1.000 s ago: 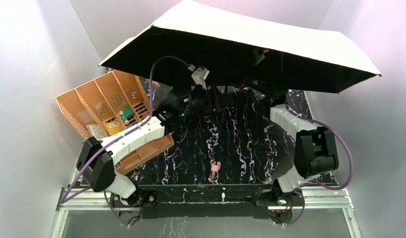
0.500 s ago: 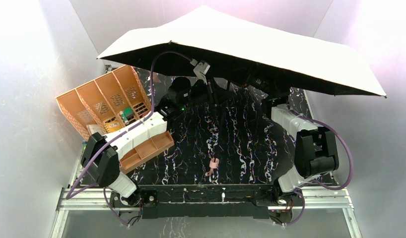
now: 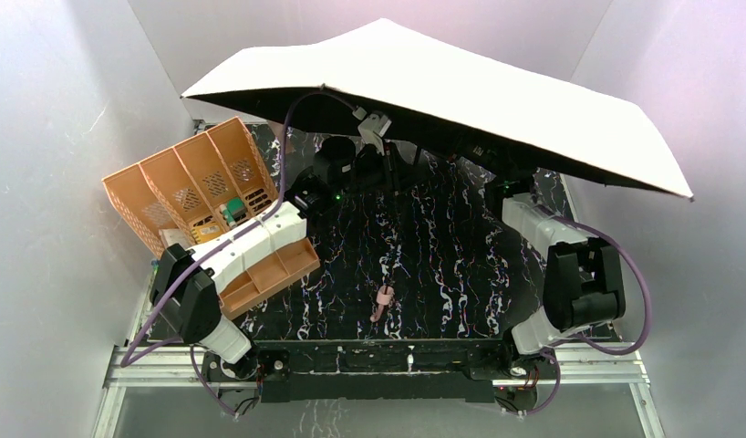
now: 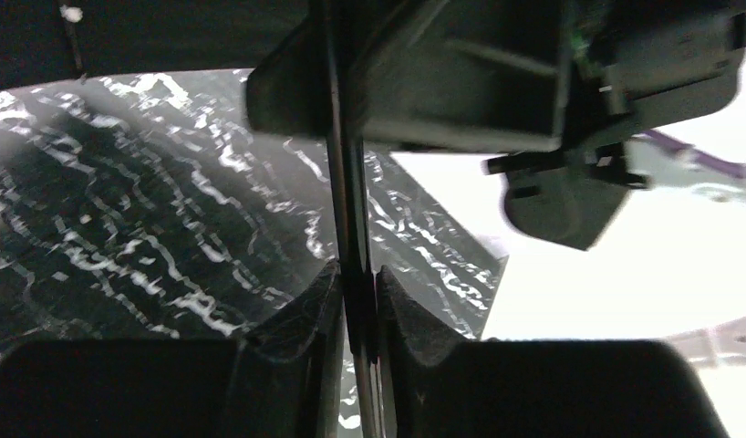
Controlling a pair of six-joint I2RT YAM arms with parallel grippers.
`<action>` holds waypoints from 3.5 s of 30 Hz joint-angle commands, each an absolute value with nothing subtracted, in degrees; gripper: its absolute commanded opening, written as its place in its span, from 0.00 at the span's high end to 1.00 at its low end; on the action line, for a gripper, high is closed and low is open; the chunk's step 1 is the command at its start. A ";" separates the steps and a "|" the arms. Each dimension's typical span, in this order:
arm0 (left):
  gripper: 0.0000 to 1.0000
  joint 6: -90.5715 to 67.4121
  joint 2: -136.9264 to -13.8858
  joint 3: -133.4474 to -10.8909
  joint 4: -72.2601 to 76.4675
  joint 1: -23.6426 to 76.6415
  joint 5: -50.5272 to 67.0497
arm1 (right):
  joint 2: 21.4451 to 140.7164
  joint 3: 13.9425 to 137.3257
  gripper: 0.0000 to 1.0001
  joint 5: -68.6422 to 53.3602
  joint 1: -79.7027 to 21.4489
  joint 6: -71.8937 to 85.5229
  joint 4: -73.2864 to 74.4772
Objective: Put away the umbrella
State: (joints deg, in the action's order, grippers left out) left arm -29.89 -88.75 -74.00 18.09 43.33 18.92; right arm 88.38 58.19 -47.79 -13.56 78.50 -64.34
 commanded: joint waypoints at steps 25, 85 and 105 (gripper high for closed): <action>1.00 -25.80 -88.17 -74.30 14.53 43.85 16.74 | 91.04 64.08 0.12 -27.42 -12.12 66.37 -65.42; 1.00 -24.35 -86.79 -72.72 11.94 44.03 13.33 | 96.98 71.88 0.87 -19.31 -18.02 56.52 -66.09; 1.00 -17.21 -85.25 -76.91 7.48 44.17 2.36 | 87.33 57.67 0.90 -19.24 -20.29 54.26 -55.20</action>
